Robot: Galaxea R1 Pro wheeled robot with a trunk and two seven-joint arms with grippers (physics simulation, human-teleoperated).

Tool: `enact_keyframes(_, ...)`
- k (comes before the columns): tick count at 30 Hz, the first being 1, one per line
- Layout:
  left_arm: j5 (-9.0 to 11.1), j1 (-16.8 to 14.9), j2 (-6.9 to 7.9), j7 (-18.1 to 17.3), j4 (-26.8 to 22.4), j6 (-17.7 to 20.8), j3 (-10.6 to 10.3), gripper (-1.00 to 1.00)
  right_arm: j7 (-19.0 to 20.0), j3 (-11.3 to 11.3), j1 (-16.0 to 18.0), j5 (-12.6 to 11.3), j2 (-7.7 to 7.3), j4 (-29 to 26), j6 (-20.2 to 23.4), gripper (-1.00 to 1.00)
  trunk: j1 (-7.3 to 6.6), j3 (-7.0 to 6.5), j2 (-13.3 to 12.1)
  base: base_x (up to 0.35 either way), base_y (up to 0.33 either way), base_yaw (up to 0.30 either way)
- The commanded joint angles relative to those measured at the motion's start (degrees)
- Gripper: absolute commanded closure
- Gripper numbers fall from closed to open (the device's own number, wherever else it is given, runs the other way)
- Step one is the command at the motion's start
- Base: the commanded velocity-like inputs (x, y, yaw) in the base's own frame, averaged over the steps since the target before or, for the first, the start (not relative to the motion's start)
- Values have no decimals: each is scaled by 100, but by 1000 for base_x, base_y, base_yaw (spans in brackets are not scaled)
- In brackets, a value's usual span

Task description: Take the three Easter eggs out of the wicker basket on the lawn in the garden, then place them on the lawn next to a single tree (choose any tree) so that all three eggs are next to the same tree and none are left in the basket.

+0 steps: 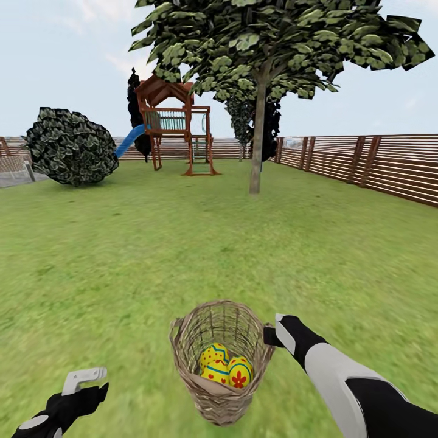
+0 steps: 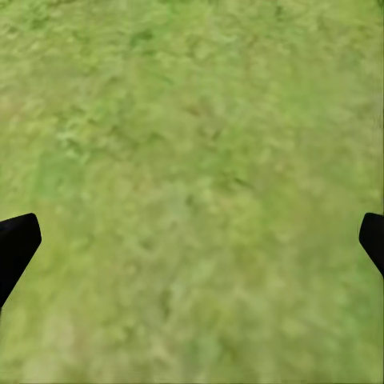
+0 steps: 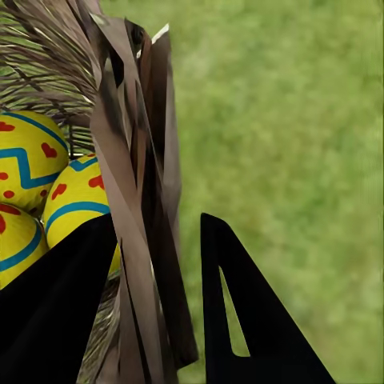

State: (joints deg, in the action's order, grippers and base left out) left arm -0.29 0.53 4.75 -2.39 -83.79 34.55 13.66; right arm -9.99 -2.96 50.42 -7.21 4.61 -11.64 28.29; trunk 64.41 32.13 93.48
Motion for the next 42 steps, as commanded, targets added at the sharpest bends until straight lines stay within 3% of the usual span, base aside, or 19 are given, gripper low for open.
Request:
enact_keyframes(1, -4, 0, 0, -25, -7, 26, 5, -100, -38, -57, 3, -96, 5, -14, 10, 100, 3, 5, 3, 307, 110, 0)
enact_keyframes(42, 1, 0, 7, -16, -7, 22, 5, -100, -30, -52, 3, -96, 7, -14, 10, 100, 3, 5, 3, 307, 109, 0)
